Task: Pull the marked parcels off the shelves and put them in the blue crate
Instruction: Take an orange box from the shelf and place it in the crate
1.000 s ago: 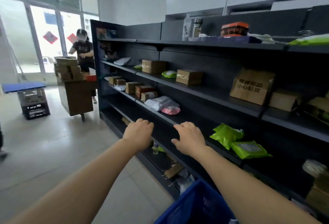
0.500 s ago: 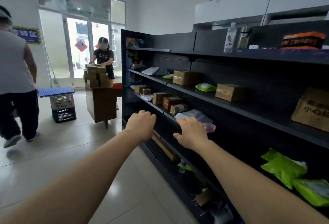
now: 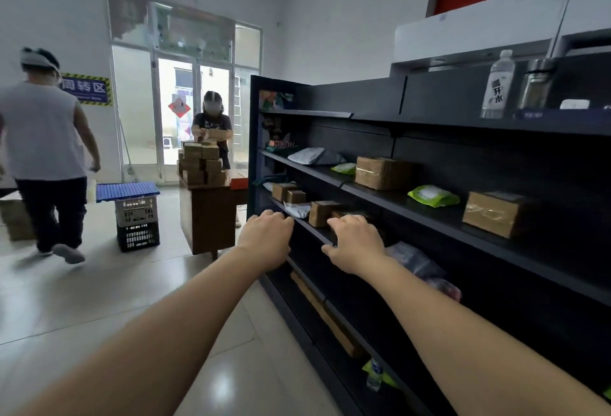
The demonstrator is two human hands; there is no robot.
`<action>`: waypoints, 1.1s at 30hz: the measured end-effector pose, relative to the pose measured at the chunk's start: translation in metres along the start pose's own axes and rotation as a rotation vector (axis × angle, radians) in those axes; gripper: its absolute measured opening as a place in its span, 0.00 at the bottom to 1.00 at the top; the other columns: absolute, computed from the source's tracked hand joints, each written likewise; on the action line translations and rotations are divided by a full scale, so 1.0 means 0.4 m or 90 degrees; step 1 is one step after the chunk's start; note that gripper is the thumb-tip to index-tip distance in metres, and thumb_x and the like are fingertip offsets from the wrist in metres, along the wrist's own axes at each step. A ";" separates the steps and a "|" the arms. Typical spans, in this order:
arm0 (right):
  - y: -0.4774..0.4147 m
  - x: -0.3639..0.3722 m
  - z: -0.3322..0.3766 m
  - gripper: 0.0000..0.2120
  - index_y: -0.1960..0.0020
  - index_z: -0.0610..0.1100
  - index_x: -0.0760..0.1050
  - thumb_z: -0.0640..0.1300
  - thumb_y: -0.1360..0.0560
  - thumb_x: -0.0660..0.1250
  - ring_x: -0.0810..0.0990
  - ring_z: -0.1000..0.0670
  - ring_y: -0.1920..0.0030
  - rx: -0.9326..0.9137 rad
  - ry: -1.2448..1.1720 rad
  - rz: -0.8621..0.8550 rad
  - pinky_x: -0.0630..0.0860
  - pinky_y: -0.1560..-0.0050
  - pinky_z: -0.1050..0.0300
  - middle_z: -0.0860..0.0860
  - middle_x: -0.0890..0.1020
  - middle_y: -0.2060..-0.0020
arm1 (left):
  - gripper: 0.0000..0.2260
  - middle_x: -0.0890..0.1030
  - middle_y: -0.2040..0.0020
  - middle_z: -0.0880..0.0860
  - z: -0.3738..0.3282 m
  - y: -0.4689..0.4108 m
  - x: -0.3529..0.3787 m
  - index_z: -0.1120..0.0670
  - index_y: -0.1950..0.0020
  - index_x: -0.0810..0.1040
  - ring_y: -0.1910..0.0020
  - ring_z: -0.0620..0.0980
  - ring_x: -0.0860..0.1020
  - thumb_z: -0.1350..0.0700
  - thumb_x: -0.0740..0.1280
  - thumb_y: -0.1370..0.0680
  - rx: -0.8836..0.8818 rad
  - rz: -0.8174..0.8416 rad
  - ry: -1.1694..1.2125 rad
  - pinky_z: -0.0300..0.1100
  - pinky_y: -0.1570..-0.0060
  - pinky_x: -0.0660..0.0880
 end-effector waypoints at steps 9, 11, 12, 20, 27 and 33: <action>-0.358 0.084 0.000 0.27 0.30 0.48 0.66 0.57 0.25 0.64 0.68 0.44 0.32 -0.033 0.020 -0.023 0.67 0.34 0.48 0.47 0.73 0.35 | 0.17 0.77 0.40 0.52 0.147 -0.294 0.120 0.53 0.37 0.72 0.37 0.53 0.72 0.51 0.68 0.24 -0.022 -0.022 -0.005 0.48 0.41 0.70; -0.431 0.114 0.000 0.26 0.30 0.48 0.67 0.57 0.25 0.64 0.68 0.44 0.33 -0.037 0.016 -0.023 0.67 0.34 0.48 0.47 0.73 0.35 | 0.17 0.76 0.39 0.52 0.184 -0.352 0.156 0.52 0.36 0.71 0.37 0.53 0.72 0.51 0.68 0.24 -0.022 -0.022 0.001 0.48 0.40 0.70; -0.468 0.131 0.001 0.26 0.30 0.48 0.67 0.57 0.25 0.64 0.68 0.44 0.33 -0.040 0.015 -0.022 0.67 0.34 0.48 0.47 0.73 0.35 | 0.17 0.76 0.39 0.52 0.203 -0.382 0.175 0.52 0.36 0.72 0.37 0.53 0.72 0.52 0.68 0.24 -0.021 -0.021 0.004 0.47 0.40 0.70; -0.810 0.271 0.035 0.26 0.31 0.47 0.67 0.57 0.24 0.64 0.67 0.44 0.32 -0.040 0.025 -0.012 0.67 0.34 0.49 0.46 0.73 0.34 | 0.18 0.77 0.40 0.52 0.403 -0.660 0.344 0.53 0.36 0.72 0.38 0.53 0.72 0.52 0.68 0.24 -0.020 -0.018 0.010 0.48 0.41 0.71; -1.127 0.354 0.044 0.26 0.30 0.47 0.67 0.56 0.24 0.63 0.67 0.45 0.32 -0.024 0.034 -0.010 0.67 0.34 0.49 0.47 0.73 0.35 | 0.17 0.77 0.40 0.52 0.578 -0.918 0.458 0.53 0.36 0.73 0.37 0.53 0.72 0.53 0.67 0.24 -0.012 -0.007 0.007 0.48 0.40 0.70; -1.349 0.443 0.035 0.24 0.33 0.47 0.68 0.57 0.24 0.63 0.69 0.44 0.35 -0.028 0.028 0.001 0.69 0.37 0.49 0.47 0.74 0.38 | 0.19 0.76 0.38 0.52 0.675 -1.104 0.580 0.53 0.33 0.71 0.36 0.53 0.71 0.52 0.67 0.24 -0.016 0.019 0.005 0.48 0.39 0.70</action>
Point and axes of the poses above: each hand's wrist, its own y-axis away from the middle knuckle, its own x-axis out of the palm, z = x × y, the point moved 5 cm from there along -y, towards the middle knuckle
